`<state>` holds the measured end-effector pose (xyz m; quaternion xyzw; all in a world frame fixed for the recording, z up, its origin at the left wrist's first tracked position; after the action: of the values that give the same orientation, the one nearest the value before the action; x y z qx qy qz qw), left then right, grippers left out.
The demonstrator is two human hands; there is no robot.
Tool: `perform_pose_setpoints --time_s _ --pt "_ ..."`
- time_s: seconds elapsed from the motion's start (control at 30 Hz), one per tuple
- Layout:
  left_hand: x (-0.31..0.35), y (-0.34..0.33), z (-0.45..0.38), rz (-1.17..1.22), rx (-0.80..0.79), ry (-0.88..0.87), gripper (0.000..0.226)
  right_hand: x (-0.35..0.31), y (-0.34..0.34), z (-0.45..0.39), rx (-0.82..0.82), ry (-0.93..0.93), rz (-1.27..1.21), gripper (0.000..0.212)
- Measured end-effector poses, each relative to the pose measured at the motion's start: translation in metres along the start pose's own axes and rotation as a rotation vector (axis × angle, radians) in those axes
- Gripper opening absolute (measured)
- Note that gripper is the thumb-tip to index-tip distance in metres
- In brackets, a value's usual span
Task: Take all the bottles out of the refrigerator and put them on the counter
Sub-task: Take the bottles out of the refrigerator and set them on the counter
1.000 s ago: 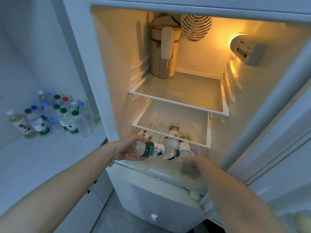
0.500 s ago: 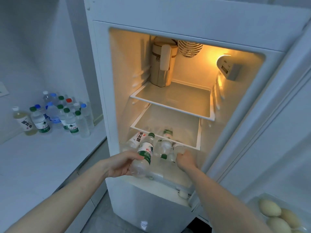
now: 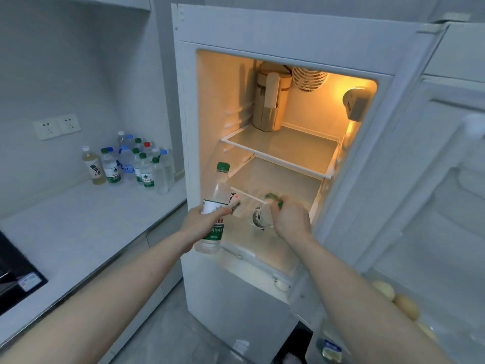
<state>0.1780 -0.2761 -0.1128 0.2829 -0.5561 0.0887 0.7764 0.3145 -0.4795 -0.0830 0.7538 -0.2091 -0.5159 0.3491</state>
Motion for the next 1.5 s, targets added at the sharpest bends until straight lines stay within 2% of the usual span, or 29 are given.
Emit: perform_pose_setpoints --time_s 0.07,0.17,0.23,0.3,0.43,0.6,0.67,0.87,1.03,1.27,1.5 --pt "0.003 0.007 0.018 -0.029 0.137 -0.04 0.029 -0.019 0.012 0.003 0.004 0.05 -0.048 0.03" --pt "-0.001 0.028 0.039 -0.14 0.272 -0.104 0.042 -0.049 0.028 0.008 0.01 0.142 -0.089 0.024" --pt "-0.006 0.044 0.048 -0.21 0.291 -0.14 0.043 -0.07 0.033 0.011 -0.005 0.192 -0.125 0.019" --pt "-0.011 0.064 0.059 -0.26 0.321 -0.163 0.041 -0.092 0.03 0.017 -0.041 0.238 -0.185 0.024" --pt "-0.026 0.106 0.071 -0.265 0.392 -0.131 0.039 -0.129 0.01 0.03 -0.125 0.298 -0.22 0.023" --pt "-0.063 0.165 0.075 -0.317 0.474 -0.071 0.059 -0.182 -0.04 0.041 -0.234 0.368 -0.264 0.022" --pt "-0.077 0.187 0.077 -0.319 0.483 -0.057 0.065 -0.2 -0.062 0.043 -0.276 0.379 -0.274 0.02" --pt "-0.122 0.278 0.063 -0.391 0.505 0.008 0.057 -0.268 -0.148 0.04 -0.371 0.401 -0.201 0.024" --pt "-0.149 0.335 0.038 -0.481 0.515 0.048 0.061 -0.307 -0.197 0.042 -0.405 0.37 -0.187 0.026" --pt "-0.163 0.373 -0.023 -0.54 0.5 0.065 0.069 -0.337 -0.244 0.016 -0.442 0.356 -0.159 0.02" --pt "-0.173 0.398 -0.117 -0.599 0.454 0.11 0.064 -0.348 -0.308 -0.048 -0.483 0.356 -0.123 0.023"
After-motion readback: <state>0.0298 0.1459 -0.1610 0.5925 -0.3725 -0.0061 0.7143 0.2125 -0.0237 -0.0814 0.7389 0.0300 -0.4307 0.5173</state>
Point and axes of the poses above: each hand's wrist, its own z-axis away from the middle knuckle, its own y-axis out of the back of the hand, x = y × z, the point moved 4 cm from there along -z, towards the middle knuckle, and after that the axes turned 11 degrees about -z, right-handed, at the moved point
